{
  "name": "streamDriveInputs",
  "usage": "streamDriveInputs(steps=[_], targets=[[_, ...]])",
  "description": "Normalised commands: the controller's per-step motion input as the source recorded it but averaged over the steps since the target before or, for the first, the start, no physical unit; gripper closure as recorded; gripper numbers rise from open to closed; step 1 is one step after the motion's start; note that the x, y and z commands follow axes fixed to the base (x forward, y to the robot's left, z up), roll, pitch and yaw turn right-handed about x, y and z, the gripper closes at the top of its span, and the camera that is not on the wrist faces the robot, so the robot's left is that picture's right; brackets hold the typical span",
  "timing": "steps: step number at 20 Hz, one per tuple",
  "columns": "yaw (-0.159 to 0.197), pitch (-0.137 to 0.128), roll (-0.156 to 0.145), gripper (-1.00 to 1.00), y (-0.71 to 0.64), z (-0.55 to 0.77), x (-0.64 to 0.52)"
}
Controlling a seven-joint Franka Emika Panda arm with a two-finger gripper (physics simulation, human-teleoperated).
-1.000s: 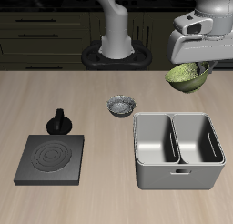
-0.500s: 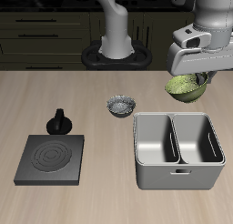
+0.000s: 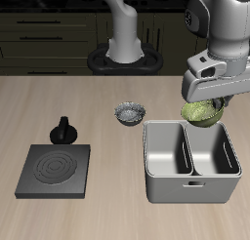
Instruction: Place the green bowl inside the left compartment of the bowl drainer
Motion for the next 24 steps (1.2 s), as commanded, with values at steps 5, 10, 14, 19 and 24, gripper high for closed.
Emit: streamDriveInputs(steps=[5, 10, 14, 19, 24], targets=[[0.000, 0.022, 0.021, 1.00, 0.09, -0.19, -0.01], [0.017, 0.022, 0.021, 1.00, 0.14, -0.20, 0.01], [0.005, 0.025, 0.026, 1.00, 0.16, -0.20, 0.00], [0.029, 0.031, 0.015, 1.00, 0.16, -0.28, -0.02], [0.015, 0.064, -0.047, -1.00, -0.03, -0.31, 0.02]])
